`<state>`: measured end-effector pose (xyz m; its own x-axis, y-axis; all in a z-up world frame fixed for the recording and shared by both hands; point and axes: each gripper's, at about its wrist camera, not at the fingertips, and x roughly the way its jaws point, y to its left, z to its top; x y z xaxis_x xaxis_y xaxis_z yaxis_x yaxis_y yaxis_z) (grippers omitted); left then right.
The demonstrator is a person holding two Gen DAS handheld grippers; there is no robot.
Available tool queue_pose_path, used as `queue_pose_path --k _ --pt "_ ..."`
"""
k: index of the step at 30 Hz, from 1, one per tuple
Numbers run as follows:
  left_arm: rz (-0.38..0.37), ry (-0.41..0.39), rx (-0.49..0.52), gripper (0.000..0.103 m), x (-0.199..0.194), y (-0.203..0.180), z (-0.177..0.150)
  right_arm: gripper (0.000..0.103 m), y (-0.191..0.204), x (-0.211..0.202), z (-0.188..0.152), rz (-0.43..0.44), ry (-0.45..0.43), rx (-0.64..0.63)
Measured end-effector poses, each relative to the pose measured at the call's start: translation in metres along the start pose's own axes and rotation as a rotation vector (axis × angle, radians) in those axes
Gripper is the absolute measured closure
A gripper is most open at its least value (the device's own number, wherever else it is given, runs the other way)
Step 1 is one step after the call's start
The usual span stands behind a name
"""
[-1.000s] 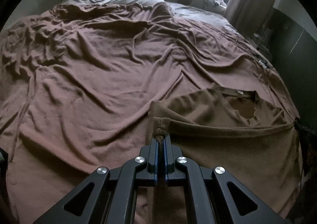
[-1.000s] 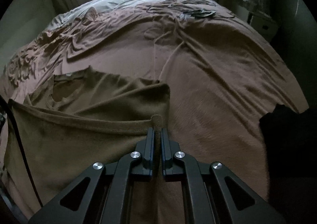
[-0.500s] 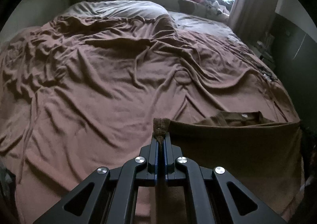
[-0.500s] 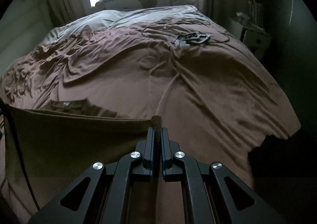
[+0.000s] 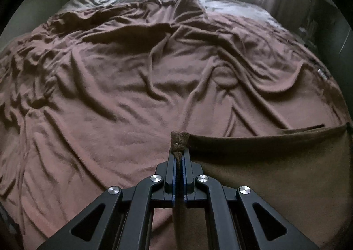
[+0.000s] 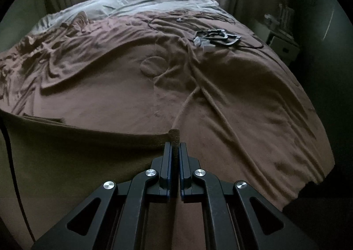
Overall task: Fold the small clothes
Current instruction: 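Lift the hem and fold it toward the collar with both tools, then open both tools to release the folded shirt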
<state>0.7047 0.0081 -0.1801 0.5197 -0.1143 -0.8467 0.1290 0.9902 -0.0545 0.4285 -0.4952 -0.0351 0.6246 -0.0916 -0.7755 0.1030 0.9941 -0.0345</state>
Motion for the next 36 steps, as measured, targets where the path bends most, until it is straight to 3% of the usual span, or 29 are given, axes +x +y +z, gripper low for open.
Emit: queue_pose_path --k 12,18,25,27,29,31,36 --pt "0.039 -0.001 0.048 0.099 0.021 -0.004 0.009 0.102 0.012 0.041 0.022 -0.074 0.031 -0.034" --pt "0.083 0.067 0.061 0.099 0.041 -0.005 0.009 0.102 0.018 0.061 0.025 -0.081 0.063 -0.073" --pt "0.048 0.110 -0.005 0.092 0.053 0.003 0.006 0.099 0.017 0.085 0.019 -0.054 0.129 -0.100" --pt "0.075 0.126 -0.005 0.083 0.045 0.003 0.004 0.094 0.016 0.080 0.022 -0.040 0.154 -0.105" --pt "0.084 0.134 -0.007 0.075 0.036 0.005 -0.001 0.068 0.012 0.071 0.023 -0.008 0.170 -0.082" --pt "0.067 0.145 -0.030 0.057 0.025 0.010 -0.007 0.047 0.011 0.058 0.018 0.042 0.170 -0.093" --pt "0.039 0.142 -0.096 0.054 -0.012 0.023 -0.026 0.046 0.011 0.023 0.007 0.085 0.179 -0.120"
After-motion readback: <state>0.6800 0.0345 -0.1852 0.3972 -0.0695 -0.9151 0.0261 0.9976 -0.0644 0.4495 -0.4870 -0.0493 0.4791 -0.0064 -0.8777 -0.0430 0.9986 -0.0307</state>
